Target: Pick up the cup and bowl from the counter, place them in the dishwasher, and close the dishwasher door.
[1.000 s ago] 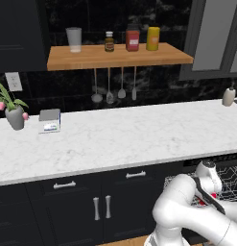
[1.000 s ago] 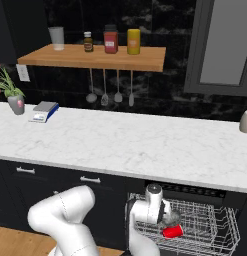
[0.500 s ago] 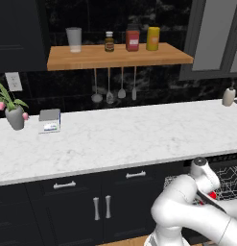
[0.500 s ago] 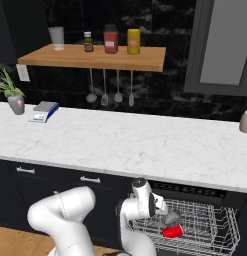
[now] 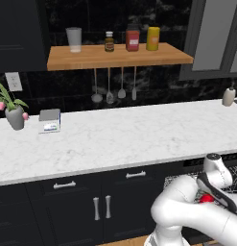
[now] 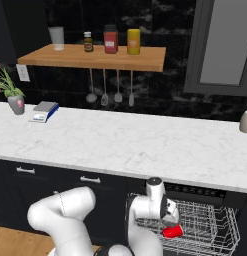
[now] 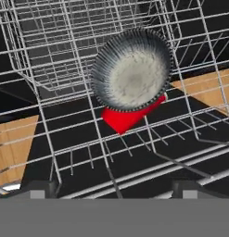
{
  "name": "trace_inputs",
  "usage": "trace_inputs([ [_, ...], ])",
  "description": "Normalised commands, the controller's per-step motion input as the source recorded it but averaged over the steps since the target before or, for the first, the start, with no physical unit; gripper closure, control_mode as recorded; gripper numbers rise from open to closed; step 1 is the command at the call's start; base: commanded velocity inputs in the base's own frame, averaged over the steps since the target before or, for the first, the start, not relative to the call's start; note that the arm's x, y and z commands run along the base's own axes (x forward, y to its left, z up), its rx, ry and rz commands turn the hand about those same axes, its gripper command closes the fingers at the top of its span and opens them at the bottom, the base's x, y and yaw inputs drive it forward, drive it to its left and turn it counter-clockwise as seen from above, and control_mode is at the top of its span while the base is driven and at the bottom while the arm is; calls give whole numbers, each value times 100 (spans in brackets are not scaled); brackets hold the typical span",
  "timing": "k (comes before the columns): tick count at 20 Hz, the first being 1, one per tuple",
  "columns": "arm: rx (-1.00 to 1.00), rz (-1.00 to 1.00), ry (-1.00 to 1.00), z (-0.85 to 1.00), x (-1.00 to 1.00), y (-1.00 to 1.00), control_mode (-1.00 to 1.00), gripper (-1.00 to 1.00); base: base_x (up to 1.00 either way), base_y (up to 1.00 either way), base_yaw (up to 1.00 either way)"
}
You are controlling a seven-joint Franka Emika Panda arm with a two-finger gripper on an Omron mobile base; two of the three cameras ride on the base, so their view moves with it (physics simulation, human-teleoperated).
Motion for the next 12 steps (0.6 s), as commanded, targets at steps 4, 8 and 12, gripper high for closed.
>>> trace_inputs([
  [4, 1, 17, 1, -12, -87, -28, -100, -100, 0, 0, 0],
  [8, 2, 16, -7, -47, -90, -35, -100, -100, 0, 0, 0],
  [12, 11, 12, -2, -58, -37, -19, -100, -100, 0, 0, 0],
])
